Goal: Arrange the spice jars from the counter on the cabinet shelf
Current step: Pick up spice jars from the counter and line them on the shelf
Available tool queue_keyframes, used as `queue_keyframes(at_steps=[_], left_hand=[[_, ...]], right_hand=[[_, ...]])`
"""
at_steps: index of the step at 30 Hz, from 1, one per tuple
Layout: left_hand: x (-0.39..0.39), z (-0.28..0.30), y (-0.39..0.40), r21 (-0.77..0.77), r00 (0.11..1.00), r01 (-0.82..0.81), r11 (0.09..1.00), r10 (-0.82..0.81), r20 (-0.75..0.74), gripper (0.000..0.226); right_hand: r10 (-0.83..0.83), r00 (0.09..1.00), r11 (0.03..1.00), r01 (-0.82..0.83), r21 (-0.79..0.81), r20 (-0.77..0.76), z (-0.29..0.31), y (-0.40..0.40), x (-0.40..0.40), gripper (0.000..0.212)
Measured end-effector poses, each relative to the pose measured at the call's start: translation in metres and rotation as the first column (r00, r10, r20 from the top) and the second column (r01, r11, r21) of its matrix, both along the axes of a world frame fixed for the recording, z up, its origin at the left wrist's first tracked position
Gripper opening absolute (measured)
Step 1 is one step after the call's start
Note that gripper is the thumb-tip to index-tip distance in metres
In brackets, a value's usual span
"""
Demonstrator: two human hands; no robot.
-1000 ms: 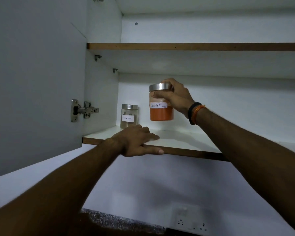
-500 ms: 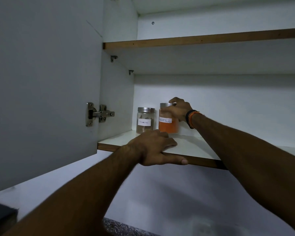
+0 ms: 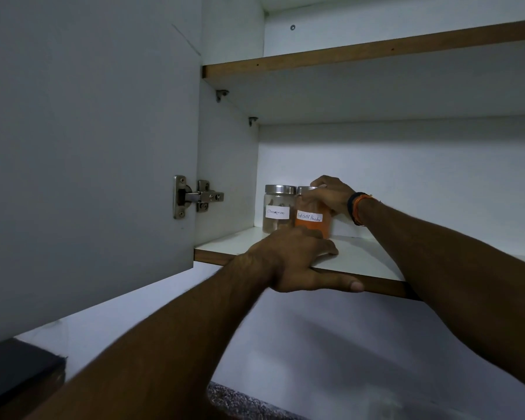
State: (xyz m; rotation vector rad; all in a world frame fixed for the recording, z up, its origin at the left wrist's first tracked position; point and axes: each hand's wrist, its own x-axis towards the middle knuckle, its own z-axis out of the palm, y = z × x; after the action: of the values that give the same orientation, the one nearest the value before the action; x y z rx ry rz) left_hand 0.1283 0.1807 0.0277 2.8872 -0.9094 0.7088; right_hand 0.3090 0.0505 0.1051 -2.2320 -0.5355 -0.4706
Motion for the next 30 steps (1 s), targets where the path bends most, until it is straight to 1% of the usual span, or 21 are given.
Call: queue_keyframes(at_steps=[5, 9, 12, 14, 16, 19, 22, 24, 26, 28, 30], left_hand=[[0.002, -0.001, 0.0, 0.01, 1.0, -0.026, 1.0, 0.026, -0.001, 0.08], [0.004, -0.001, -0.001, 0.013, 0.999, -0.045, 0.999, 0.045, -0.004, 0.085], [0.003, -0.001, 0.0, 0.022, 0.999, -0.05, 0.999, 0.049, 0.011, 0.085], [0.002, 0.0, 0.0, 0.017, 0.999, -0.048, 0.999, 0.048, 0.02, 0.085], [0.002, -0.001, 0.0, 0.014, 0.999, -0.049, 0.999, 0.048, 0.022, 0.082], [0.002, -0.001, 0.0, 0.013, 0.999, -0.044, 0.999, 0.044, 0.019, 0.074], [0.003, 0.0, 0.0, 0.016, 0.999, -0.047, 0.999, 0.047, 0.012, 0.072], [0.003, 0.0, 0.0, 0.015, 0.999, -0.049, 0.999, 0.049, 0.009, 0.074], [0.002, 0.0, -0.001, 0.016, 0.999, -0.05, 0.999, 0.05, 0.005, 0.077], [0.001, 0.0, -0.001, 0.02, 0.998, -0.06, 0.998, 0.06, -0.005, 0.079], [0.0, 0.0, -0.001, 0.021, 0.998, -0.066, 0.998, 0.066, -0.017, 0.079]], right_hand=[[-0.006, 0.999, 1.0, 0.006, -0.019, 0.044, 0.002, -0.003, -0.001, 0.046], [-0.02, 0.996, 0.996, 0.027, -0.08, 0.082, 0.003, -0.006, -0.002, 0.054], [-0.038, 0.995, 0.995, 0.046, -0.086, 0.097, 0.005, -0.007, -0.003, 0.057], [-0.055, 0.994, 0.996, 0.061, -0.058, 0.097, 0.006, -0.009, -0.004, 0.059], [-0.061, 0.993, 0.997, 0.065, -0.045, 0.098, 0.006, -0.009, -0.003, 0.06], [-0.066, 0.991, 0.995, 0.074, -0.07, 0.115, 0.005, -0.008, -0.002, 0.06], [-0.087, 0.988, 0.992, 0.099, -0.085, 0.128, 0.003, -0.008, -0.004, 0.061], [-0.118, 0.98, 0.986, 0.134, -0.096, 0.161, 0.002, -0.009, -0.008, 0.063], [-0.161, 0.961, 0.975, 0.191, -0.116, 0.226, 0.001, -0.01, -0.013, 0.063], [-0.192, 0.936, 0.964, 0.237, -0.123, 0.296, 0.001, -0.01, -0.02, 0.061], [-0.198, 0.923, 0.964, 0.245, -0.108, 0.329, 0.004, -0.008, -0.031, 0.057]])
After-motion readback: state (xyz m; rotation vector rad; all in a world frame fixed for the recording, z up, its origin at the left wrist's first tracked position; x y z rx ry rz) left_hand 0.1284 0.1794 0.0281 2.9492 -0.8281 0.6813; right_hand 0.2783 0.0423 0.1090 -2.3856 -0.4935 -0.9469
